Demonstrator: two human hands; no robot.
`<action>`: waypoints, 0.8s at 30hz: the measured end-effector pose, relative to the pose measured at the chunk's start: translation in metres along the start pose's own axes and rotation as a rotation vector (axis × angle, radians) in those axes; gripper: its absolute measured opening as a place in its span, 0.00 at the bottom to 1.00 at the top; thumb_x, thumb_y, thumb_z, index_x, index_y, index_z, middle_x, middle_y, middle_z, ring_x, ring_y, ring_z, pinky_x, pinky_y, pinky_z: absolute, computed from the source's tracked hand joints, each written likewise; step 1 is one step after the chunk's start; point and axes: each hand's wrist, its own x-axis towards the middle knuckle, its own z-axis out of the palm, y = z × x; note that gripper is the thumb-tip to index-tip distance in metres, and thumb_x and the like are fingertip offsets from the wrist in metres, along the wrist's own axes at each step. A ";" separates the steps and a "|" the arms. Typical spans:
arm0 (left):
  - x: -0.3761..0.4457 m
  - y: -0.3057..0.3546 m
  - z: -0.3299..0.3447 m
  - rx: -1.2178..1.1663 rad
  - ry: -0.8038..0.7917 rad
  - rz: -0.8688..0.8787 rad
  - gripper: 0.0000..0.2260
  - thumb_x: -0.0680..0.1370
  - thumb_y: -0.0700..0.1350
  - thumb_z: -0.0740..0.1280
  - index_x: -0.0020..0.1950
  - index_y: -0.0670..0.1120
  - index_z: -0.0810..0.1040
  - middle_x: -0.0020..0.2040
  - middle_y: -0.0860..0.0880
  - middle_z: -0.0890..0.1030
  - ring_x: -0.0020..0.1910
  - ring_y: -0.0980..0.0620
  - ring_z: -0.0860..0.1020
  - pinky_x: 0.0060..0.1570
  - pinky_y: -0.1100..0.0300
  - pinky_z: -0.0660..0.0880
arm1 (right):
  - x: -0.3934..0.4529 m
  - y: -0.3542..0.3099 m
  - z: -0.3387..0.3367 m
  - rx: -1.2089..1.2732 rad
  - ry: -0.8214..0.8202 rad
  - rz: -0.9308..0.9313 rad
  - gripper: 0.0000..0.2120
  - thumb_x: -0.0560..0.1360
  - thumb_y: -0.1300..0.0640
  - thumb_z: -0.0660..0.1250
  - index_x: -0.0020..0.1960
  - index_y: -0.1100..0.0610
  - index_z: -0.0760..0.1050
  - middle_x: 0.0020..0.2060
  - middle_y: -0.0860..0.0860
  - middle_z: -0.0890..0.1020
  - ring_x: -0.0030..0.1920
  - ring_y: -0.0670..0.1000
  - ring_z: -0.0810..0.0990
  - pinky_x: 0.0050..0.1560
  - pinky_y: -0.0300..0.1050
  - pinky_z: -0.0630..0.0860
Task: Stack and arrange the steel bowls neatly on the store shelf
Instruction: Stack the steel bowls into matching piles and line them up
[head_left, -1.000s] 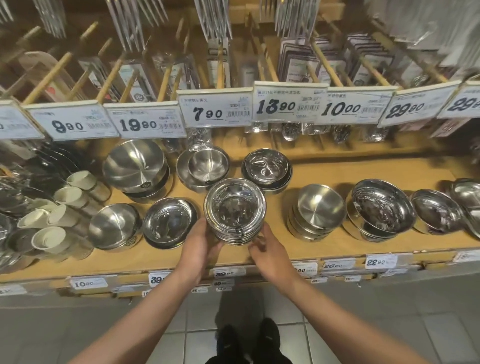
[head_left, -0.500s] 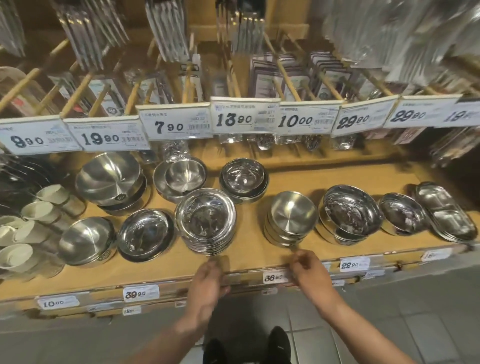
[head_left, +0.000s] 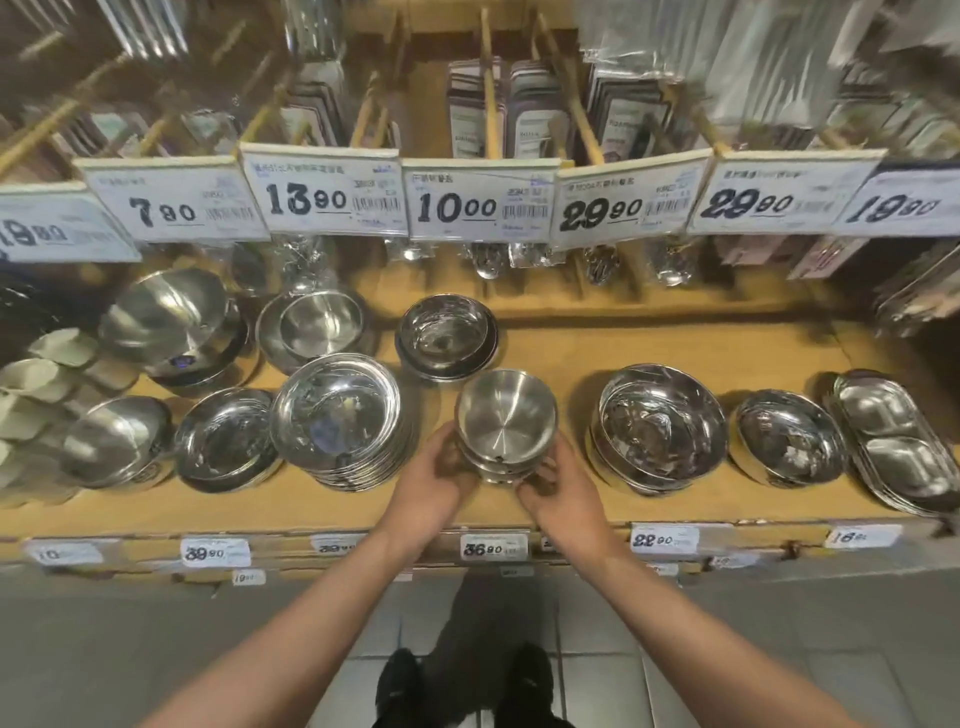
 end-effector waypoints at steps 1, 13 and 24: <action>0.000 0.000 -0.003 0.004 0.014 -0.007 0.27 0.76 0.31 0.71 0.73 0.49 0.73 0.53 0.57 0.87 0.54 0.61 0.83 0.50 0.68 0.79 | 0.001 -0.002 0.001 0.004 -0.028 -0.003 0.34 0.75 0.66 0.71 0.60 0.29 0.65 0.54 0.27 0.79 0.57 0.31 0.78 0.50 0.23 0.73; -0.011 0.024 0.004 -0.139 0.236 -0.116 0.15 0.76 0.50 0.62 0.57 0.50 0.84 0.54 0.48 0.86 0.59 0.45 0.82 0.65 0.41 0.76 | 0.014 -0.044 -0.020 0.195 -0.087 0.056 0.17 0.80 0.44 0.64 0.69 0.41 0.72 0.60 0.41 0.81 0.57 0.45 0.81 0.54 0.43 0.81; -0.005 0.053 0.005 0.439 0.318 0.093 0.12 0.81 0.47 0.65 0.60 0.44 0.82 0.49 0.45 0.85 0.43 0.50 0.80 0.42 0.58 0.74 | 0.037 -0.063 -0.031 -0.266 -0.018 -0.151 0.18 0.75 0.60 0.70 0.62 0.44 0.80 0.28 0.33 0.80 0.31 0.41 0.78 0.32 0.27 0.74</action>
